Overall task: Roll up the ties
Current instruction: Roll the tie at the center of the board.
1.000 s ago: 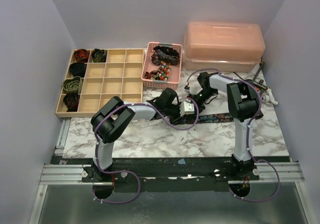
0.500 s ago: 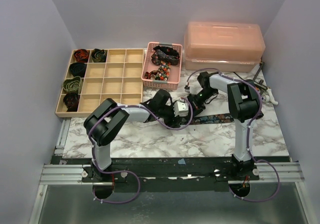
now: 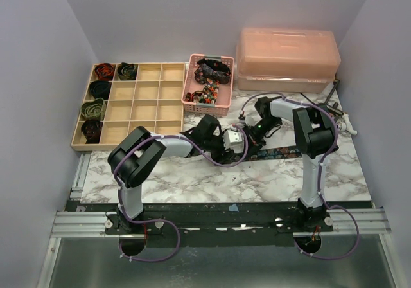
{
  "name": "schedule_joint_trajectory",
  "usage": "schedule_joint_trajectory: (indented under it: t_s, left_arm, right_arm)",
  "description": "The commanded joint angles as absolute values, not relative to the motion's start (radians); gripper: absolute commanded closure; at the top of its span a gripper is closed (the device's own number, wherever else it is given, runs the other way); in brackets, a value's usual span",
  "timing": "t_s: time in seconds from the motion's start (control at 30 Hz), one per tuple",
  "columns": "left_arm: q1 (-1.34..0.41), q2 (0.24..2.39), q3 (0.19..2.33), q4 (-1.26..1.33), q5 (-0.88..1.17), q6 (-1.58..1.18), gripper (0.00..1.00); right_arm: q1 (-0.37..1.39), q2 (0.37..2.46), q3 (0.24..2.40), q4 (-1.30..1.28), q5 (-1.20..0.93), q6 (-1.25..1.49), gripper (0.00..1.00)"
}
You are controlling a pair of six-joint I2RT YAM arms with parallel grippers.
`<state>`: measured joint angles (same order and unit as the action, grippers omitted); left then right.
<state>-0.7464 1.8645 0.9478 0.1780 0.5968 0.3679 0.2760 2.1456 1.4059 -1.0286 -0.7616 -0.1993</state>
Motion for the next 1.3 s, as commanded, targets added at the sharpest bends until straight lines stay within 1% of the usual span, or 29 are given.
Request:
schedule_joint_trajectory:
  t_s: [0.0, 0.1, 0.33, 0.4, 0.5, 0.63, 0.77, 1.0, 1.27]
  left_arm:
    - [-0.734, 1.886, 0.911, 0.127, 0.573, 0.324, 0.34]
    - [-0.721, 1.864, 0.898, 0.126, 0.592, 0.331, 0.33]
    - [-0.733, 1.824, 0.888, 0.052, 0.59, 0.382, 0.4]
    - [-0.734, 1.826, 0.894, 0.035, 0.59, 0.389, 0.45]
    - [-0.738, 1.82, 0.899, 0.038, 0.622, 0.391, 0.57]
    - [-0.753, 1.776, 0.909, 0.082, 0.683, 0.362, 0.64]
    - [-0.788, 1.771, 0.973, 0.09, 0.702, 0.315, 0.64]
    - [-0.818, 1.883, 1.082, 0.121, 0.64, 0.179, 0.6]
    - [-0.822, 1.988, 1.073, 0.147, 0.548, 0.182, 0.57]
  right_arm:
    - [0.284, 2.19, 1.372, -0.923, -0.621, -0.192, 0.99]
    - [0.282, 2.213, 1.356, -0.886, -0.564, -0.201, 0.99]
    - [0.282, 2.224, 1.349, -0.866, -0.539, -0.194, 0.99]
    - [0.282, 2.227, 1.344, -0.862, -0.539, -0.19, 0.99]
    - [0.282, 2.232, 1.342, -0.854, -0.533, -0.18, 0.99]
    - [0.282, 2.239, 1.347, -0.85, -0.537, -0.17, 0.99]
    - [0.282, 2.241, 1.348, -0.847, -0.543, -0.161, 0.99]
    - [0.282, 2.238, 1.35, -0.842, -0.56, -0.148, 0.99]
    - [0.282, 2.235, 1.353, -0.846, -0.604, -0.126, 0.99]
